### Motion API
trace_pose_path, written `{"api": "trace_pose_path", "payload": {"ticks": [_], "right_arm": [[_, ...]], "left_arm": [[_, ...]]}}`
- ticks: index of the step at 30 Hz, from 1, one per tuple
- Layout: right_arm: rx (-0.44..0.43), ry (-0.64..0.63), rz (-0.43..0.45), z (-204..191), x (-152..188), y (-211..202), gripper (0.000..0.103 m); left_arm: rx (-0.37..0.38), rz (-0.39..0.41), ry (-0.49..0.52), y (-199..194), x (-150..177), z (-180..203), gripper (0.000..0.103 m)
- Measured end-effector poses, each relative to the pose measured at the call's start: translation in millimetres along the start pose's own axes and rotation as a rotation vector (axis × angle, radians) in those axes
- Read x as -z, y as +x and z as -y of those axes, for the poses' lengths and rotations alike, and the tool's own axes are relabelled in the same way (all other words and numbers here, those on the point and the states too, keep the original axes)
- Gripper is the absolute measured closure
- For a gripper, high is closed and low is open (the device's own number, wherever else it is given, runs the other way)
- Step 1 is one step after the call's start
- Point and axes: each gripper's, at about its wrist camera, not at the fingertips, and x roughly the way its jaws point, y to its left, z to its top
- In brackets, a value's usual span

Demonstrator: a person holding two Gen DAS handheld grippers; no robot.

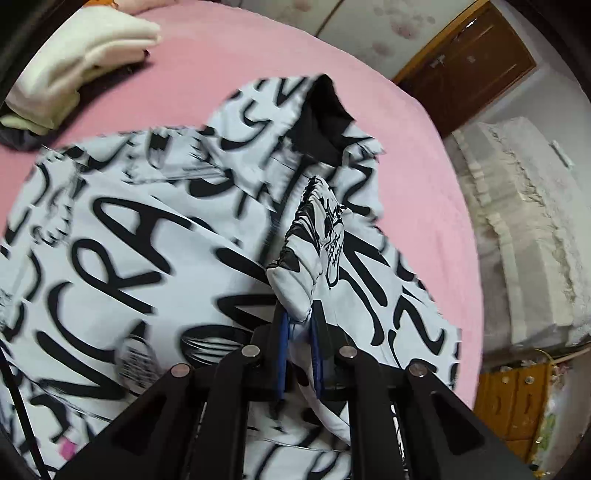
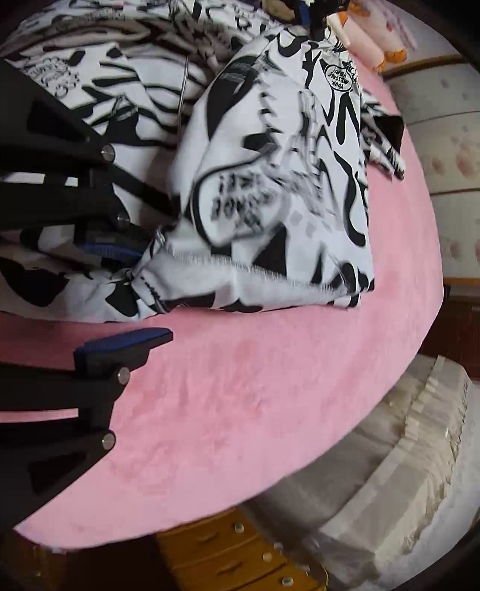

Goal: Fold large clothes
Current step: 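Fold the held sleeve across the jacket front with the right gripper, then lay the sleeve flat and release it from the right gripper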

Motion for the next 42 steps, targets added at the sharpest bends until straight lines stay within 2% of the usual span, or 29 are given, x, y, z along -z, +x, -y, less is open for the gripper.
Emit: {"api": "trace_pose_path", "payload": {"ticks": [3, 6, 10, 13, 15, 21, 23, 26, 31, 37, 42], "right_arm": [[-0.091, -0.004, 0.037, -2, 0, -7, 0.070], [-0.169, 0.028, 0.051, 0, -2, -8, 0.078], [-0.239, 0.132, 0.006, 15, -7, 5, 0.080], [-0.294, 0.219, -0.057, 25, -10, 13, 0.080], [-0.300, 0.202, -0.076, 21, -11, 13, 0.075], [-0.298, -0.039, -0.084, -13, -15, 8, 0.066], [-0.315, -0.083, -0.069, -21, -16, 6, 0.066], [-0.297, -0.123, -0.043, -28, -13, 8, 0.065], [-0.312, -0.075, -0.048, -22, -12, 12, 0.065], [-0.382, 0.056, -0.129, -3, -10, 20, 0.065], [-0.317, 0.057, -0.135, 0, -4, 8, 0.065]], "left_arm": [[-0.075, -0.031, -0.017, 10, 0, -19, 0.094], [-0.117, -0.069, -0.035, 20, 15, -44, 0.094], [-0.166, -0.104, -0.040, 31, 36, -55, 0.094], [-0.220, -0.087, -0.001, 27, 45, -56, 0.094], [-0.245, -0.073, 0.000, 23, 45, -59, 0.094], [-0.359, -0.010, -0.050, 1, 37, -79, 0.094], [-0.384, -0.018, -0.057, 0, 37, -85, 0.094], [-0.403, -0.031, -0.062, -2, 43, -94, 0.094], [-0.426, -0.024, -0.062, -2, 53, -96, 0.094], [-0.432, -0.041, -0.039, 3, 54, -89, 0.094], [-0.423, -0.040, 0.004, 0, 51, -77, 0.094]]}}
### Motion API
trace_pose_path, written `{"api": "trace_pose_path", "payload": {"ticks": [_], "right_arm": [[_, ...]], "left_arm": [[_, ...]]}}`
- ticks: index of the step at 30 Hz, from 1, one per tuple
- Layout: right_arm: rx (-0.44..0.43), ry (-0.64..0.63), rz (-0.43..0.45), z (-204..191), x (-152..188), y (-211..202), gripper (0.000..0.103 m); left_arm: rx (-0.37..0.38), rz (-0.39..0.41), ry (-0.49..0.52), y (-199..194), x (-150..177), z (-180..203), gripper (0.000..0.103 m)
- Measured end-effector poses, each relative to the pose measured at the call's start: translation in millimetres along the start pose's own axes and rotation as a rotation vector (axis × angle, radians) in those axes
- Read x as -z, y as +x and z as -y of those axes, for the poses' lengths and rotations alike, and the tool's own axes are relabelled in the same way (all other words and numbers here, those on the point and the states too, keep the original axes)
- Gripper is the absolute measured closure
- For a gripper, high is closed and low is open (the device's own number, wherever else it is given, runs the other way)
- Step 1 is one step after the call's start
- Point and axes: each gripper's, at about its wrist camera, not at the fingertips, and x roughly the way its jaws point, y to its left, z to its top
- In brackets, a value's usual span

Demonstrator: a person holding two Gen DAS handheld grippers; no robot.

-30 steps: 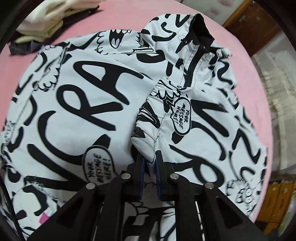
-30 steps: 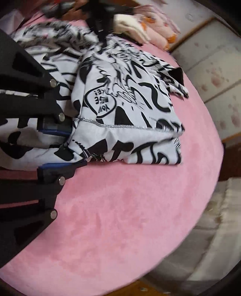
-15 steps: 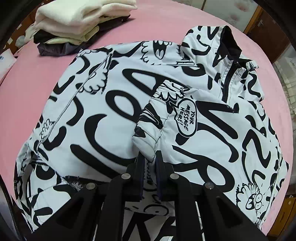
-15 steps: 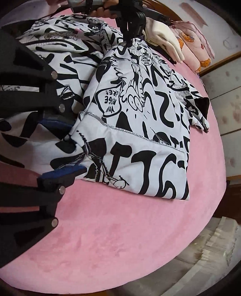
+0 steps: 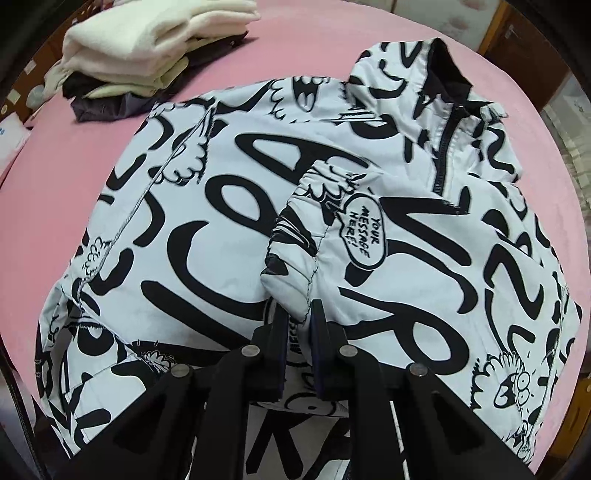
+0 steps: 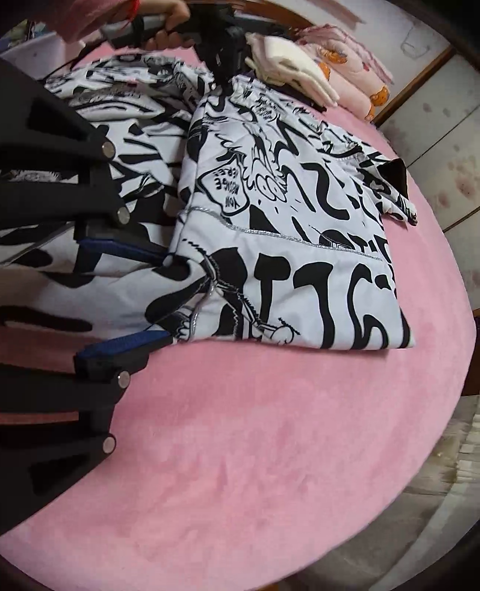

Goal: Fold large clothes
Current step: 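Lay the sleeve flat and release it from the right gripper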

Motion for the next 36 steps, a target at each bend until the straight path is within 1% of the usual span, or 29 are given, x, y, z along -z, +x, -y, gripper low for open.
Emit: {"api": "trace_pose_path", "payload": {"ticks": [3, 8, 10, 11, 12, 13, 15, 18, 20, 23, 25, 26, 28, 30, 33, 36], "right_arm": [[0.060, -0.027, 0.026, -9, -1, -8, 0.065], [0.134, -0.148, 0.084, -34, -4, -14, 0.065], [0.157, -0.187, 0.091, -41, -5, -14, 0.065], [0.167, -0.201, 0.092, -43, -5, -14, 0.066], [0.169, -0.202, 0.092, -43, -6, -14, 0.070], [0.157, -0.185, 0.098, -41, -6, -16, 0.072], [0.115, -0.101, 0.111, -31, -6, -22, 0.079], [0.094, 0.018, 0.106, -9, -5, -24, 0.082], [0.086, 0.082, 0.098, 6, -2, -20, 0.084], [0.074, 0.143, 0.072, 19, 3, -7, 0.085], [0.064, 0.183, 0.048, 27, 9, 7, 0.085], [0.047, 0.228, 0.031, 33, 12, 15, 0.085], [0.010, 0.310, 0.040, 41, 19, 25, 0.085], [0.021, 0.304, 0.045, 39, 17, 27, 0.084], [0.070, 0.240, 0.049, 27, 15, 25, 0.083], [0.068, 0.225, 0.032, 27, 13, 23, 0.083]], "left_arm": [[0.021, 0.004, 0.024, -5, 0, 5, 0.094], [0.031, 0.008, 0.075, -13, 2, 12, 0.094], [0.039, 0.013, 0.084, -15, 1, 13, 0.094], [0.044, 0.013, 0.087, -16, 1, 13, 0.094], [0.052, 0.012, 0.090, -17, 0, 13, 0.094], [0.065, 0.011, 0.092, -18, 0, 14, 0.094], [0.091, 0.008, 0.097, -19, 1, 15, 0.092], [0.119, -0.033, 0.116, -12, 3, 22, 0.093], [0.116, -0.060, 0.123, -3, 6, 28, 0.093], [0.086, -0.065, 0.136, 7, 10, 34, 0.093], [0.082, -0.057, 0.116, 11, 10, 31, 0.093], [0.085, -0.056, 0.104, 13, 10, 29, 0.093], [0.091, -0.057, 0.076, 17, 9, 23, 0.093], [0.080, -0.052, 0.062, 17, 9, 20, 0.093], [0.025, -0.039, 0.080, 15, 13, 21, 0.093], [0.012, -0.038, 0.079, 15, 15, 17, 0.092]]}}
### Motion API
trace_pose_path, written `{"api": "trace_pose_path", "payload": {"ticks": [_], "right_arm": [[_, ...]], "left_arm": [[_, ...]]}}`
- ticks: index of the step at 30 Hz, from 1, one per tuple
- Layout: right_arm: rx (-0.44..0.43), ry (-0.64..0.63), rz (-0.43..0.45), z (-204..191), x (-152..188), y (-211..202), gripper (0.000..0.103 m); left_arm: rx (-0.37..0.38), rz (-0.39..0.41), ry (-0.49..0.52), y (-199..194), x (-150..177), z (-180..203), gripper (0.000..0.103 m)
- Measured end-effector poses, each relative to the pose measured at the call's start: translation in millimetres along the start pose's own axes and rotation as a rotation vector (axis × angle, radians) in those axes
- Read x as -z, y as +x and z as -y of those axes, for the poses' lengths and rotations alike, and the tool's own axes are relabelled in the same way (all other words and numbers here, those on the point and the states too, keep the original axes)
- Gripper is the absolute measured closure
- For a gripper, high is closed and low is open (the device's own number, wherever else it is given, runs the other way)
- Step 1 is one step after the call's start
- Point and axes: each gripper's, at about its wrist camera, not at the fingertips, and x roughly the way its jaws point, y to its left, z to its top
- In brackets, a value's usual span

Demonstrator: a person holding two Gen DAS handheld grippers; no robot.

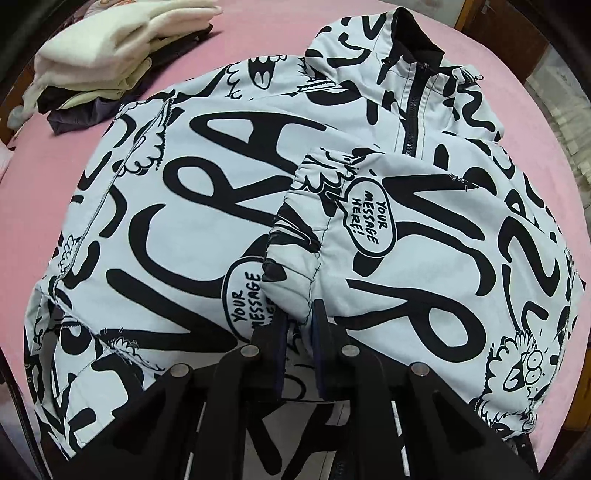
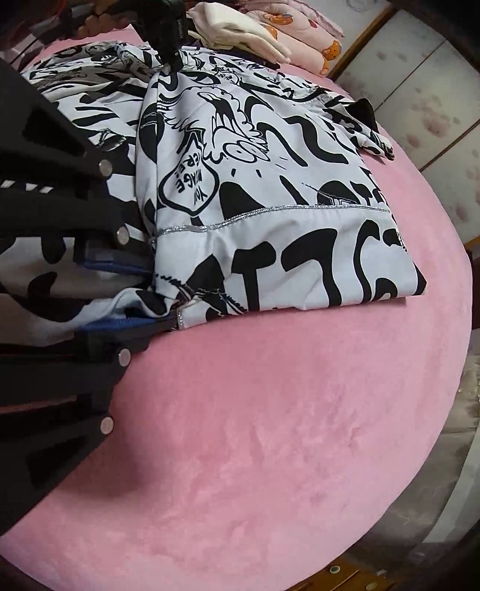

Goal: Fold large clothes

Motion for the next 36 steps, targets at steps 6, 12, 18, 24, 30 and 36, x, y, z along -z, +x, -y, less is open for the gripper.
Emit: {"api": "trace_pose_path", "payload": {"ticks": [6, 12, 18, 24, 30, 36], "right_arm": [[0.051, -0.096, -0.052, -10, -9, -15, 0.081], [0.129, -0.099, -0.021, -23, -3, -48, 0.080], [0.057, -0.072, 0.078, -47, 1, -73, 0.080], [-0.176, -0.014, 0.027, -81, -17, -30, 0.103], [-0.241, 0.012, -0.049, -93, -28, 15, 0.103], [-0.155, 0.082, -0.075, -55, -32, 19, 0.103]], "left_arm": [[-0.045, 0.086, 0.125, -30, 11, 6, 0.075], [-0.116, 0.151, 0.236, -67, 25, 14, 0.074], [0.184, 0.030, 0.295, -77, 34, 53, 0.075], [0.365, -0.135, 0.364, -49, 46, 121, 0.098], [0.321, -0.237, 0.384, -3, 44, 153, 0.100], [0.252, -0.217, 0.288, 15, 25, 117, 0.102]]}}
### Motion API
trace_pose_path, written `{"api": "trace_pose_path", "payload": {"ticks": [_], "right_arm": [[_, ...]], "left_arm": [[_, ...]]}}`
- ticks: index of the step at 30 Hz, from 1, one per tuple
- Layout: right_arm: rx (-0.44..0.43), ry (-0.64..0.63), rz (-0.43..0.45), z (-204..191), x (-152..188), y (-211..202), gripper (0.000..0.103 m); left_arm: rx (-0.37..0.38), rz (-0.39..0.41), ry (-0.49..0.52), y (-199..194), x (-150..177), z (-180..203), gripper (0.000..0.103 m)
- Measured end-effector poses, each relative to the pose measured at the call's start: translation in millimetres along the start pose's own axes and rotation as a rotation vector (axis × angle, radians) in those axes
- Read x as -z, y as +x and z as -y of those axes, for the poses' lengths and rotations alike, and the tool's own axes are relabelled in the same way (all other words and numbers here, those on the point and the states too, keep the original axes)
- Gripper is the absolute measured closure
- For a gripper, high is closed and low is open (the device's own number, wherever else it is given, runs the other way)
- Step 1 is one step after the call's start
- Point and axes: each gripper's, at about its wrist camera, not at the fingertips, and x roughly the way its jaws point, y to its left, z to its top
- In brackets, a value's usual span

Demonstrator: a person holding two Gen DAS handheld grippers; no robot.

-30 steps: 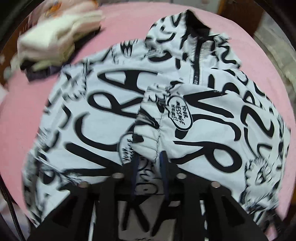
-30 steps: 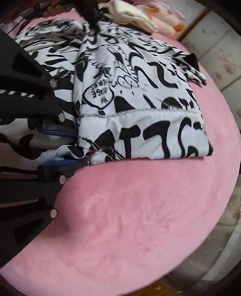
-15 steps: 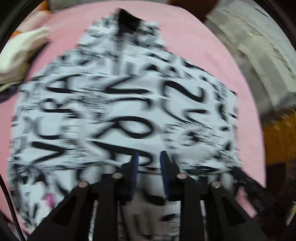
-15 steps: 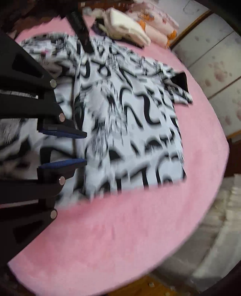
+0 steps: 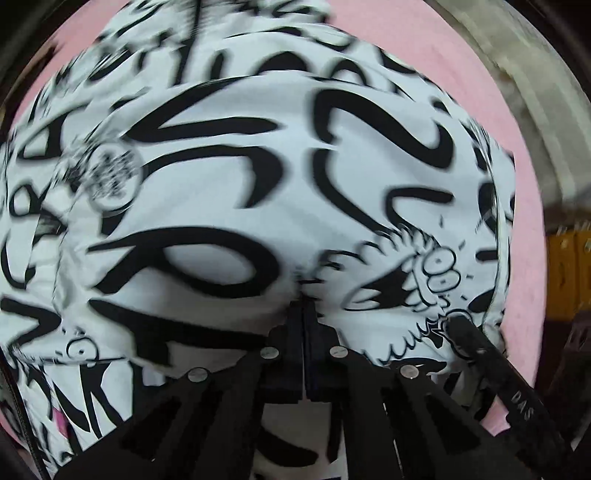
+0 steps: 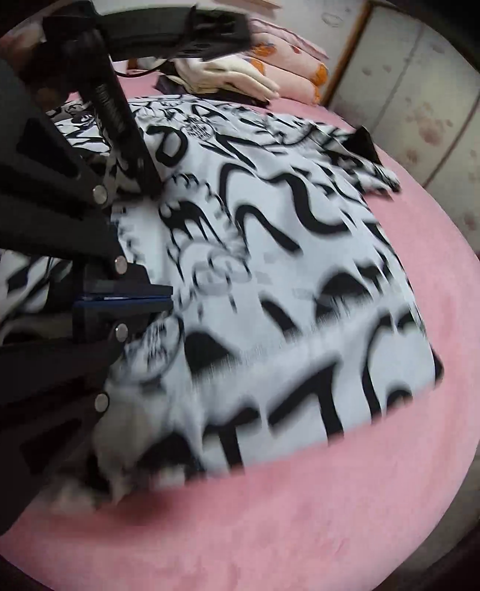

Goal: Fold large clothes

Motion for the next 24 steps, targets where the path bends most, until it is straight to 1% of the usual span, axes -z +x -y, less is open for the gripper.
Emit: {"api": "trace_pose_path", "payload": {"ticks": [1, 2, 3, 4, 5, 6, 7, 8, 10, 11, 13, 14, 15, 16, 17, 19, 21, 23, 24], "right_arm": [[0.022, 0.000, 0.017, 7, -1, -7, 0.103], [0.027, 0.004, 0.026, 14, -1, -13, 0.103], [0.052, 0.010, 0.042, 22, -1, -18, 0.103], [0.063, 0.014, 0.055, 29, -2, -23, 0.103], [0.036, 0.017, 0.051, 37, -2, -25, 0.103], [0.030, 0.015, 0.046, 41, -3, -26, 0.103], [0.035, 0.001, 0.043, 42, -4, -26, 0.103], [0.048, -0.023, 0.040, 38, -4, -26, 0.103], [0.102, -0.080, 0.037, 26, -4, -25, 0.103], [0.126, -0.095, 0.041, 21, -4, -25, 0.103], [0.153, -0.099, 0.046, 15, -3, -26, 0.103], [0.156, -0.108, 0.057, 11, -2, -29, 0.103], [0.138, -0.127, 0.074, 5, -1, -32, 0.103], [0.100, -0.150, 0.086, 0, -1, -34, 0.103], [0.067, -0.168, 0.088, -4, -2, -34, 0.103], [-0.028, -0.217, 0.053, -18, -4, -25, 0.103], [-0.078, -0.238, 0.017, -28, -6, -12, 0.103], [-0.112, -0.250, -0.011, -38, -10, 1, 0.103], [-0.120, -0.259, -0.018, -41, -13, 7, 0.103]], "left_arm": [[-0.020, 0.012, -0.010, -3, 0, -6, 0.102], [-0.064, 0.041, -0.013, -9, 1, -15, 0.102], [-0.108, 0.066, -0.014, -14, 2, -24, 0.102], [-0.178, 0.087, -0.019, -18, 2, -34, 0.102], [-0.235, 0.092, -0.025, -20, 2, -44, 0.102], [-0.264, 0.090, -0.036, -20, 2, -55, 0.102], [-0.257, 0.087, -0.059, -20, 2, -66, 0.102], [-0.233, 0.087, -0.087, -20, 2, -75, 0.102], [-0.194, 0.090, -0.133, -19, 2, -84, 0.102], [-0.201, 0.089, -0.133, -19, 3, -83, 0.102], [-0.247, 0.096, -0.131, -22, 4, -75, 0.102], [-0.250, 0.103, -0.134, -24, 4, -68, 0.102], [-0.209, 0.108, -0.148, -27, 6, -61, 0.101], [-0.159, 0.108, -0.161, -32, 7, -56, 0.101], [-0.075, 0.098, -0.173, -33, 7, -49, 0.100], [0.049, 0.071, -0.168, -29, 4, -30, 0.098], [0.078, 0.066, -0.139, -22, 1, -11, 0.098], [0.075, 0.066, -0.106, -11, -9, 8, 0.098], [0.085, 0.066, -0.098, -5, -15, 12, 0.098]]}}
